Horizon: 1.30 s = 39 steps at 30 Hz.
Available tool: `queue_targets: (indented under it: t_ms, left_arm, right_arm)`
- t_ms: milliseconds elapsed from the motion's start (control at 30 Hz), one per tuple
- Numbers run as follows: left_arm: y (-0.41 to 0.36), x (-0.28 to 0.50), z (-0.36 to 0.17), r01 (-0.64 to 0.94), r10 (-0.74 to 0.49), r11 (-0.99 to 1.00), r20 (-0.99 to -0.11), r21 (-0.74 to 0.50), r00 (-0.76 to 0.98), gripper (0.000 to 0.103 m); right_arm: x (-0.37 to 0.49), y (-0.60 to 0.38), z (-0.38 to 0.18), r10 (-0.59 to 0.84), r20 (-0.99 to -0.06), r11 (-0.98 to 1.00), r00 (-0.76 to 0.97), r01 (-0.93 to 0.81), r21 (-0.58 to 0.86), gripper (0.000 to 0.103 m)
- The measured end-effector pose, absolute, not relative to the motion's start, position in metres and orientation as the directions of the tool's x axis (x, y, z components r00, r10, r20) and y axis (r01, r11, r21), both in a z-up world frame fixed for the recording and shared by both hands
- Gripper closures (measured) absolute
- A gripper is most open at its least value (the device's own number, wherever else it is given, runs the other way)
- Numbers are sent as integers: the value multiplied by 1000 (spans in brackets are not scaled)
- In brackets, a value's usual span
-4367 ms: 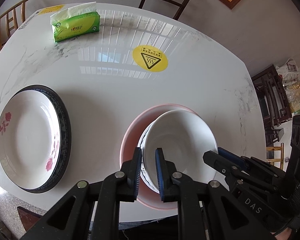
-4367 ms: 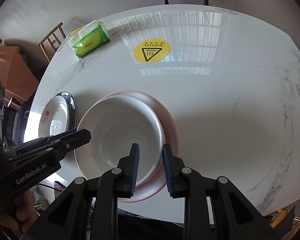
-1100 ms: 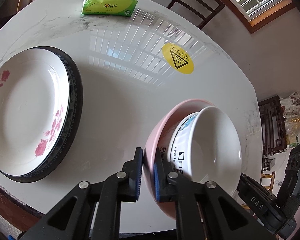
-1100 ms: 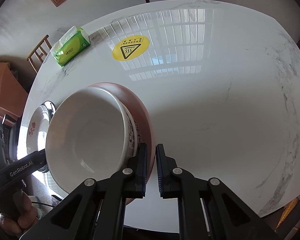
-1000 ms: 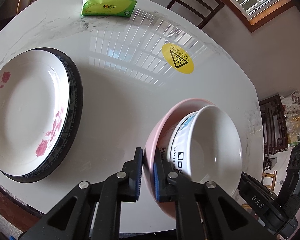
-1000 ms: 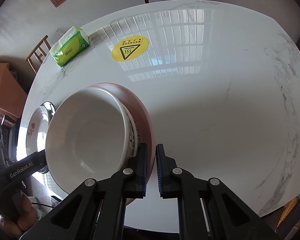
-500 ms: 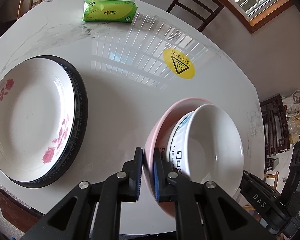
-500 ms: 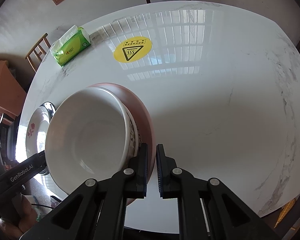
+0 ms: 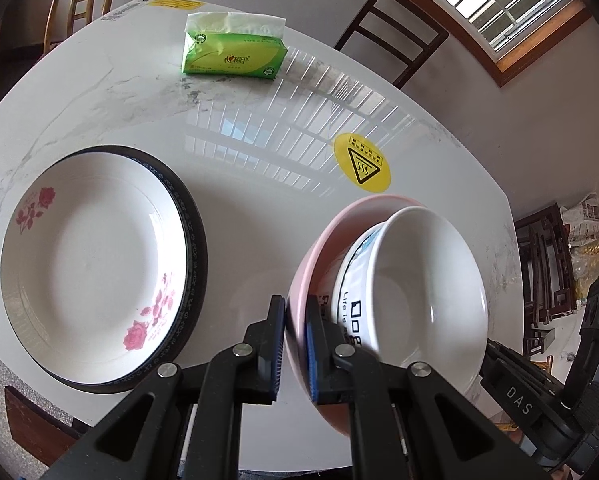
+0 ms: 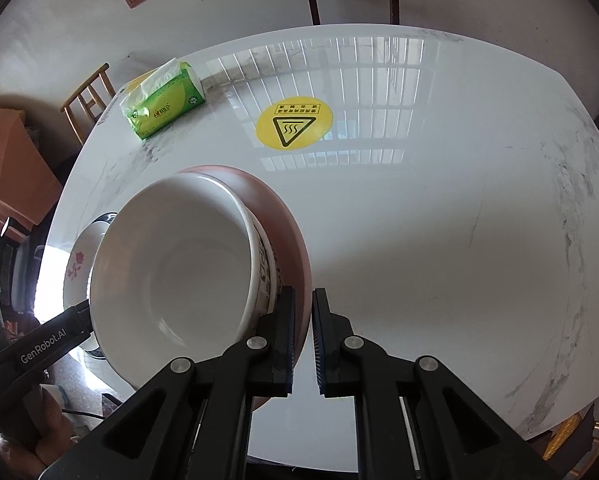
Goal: Organize plates and bowls
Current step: 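Lift the nested bowl stack and carry it over the plate stack, then lower the bowl stack onto the pink-flowered plate and open both grippers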
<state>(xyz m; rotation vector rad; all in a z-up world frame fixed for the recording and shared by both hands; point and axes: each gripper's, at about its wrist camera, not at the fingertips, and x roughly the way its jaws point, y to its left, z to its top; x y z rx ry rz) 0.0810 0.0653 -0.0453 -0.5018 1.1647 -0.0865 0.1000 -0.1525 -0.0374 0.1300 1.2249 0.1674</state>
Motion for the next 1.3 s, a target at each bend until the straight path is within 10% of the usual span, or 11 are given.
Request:
queue_targets:
  t_ms: [1300]
  left_arm:
    - [251,38,-36,-455,-130,814,-877,-360,463,96]
  right_arm:
    - [117,49,-30,281,-932,911,228,-368,185,92]
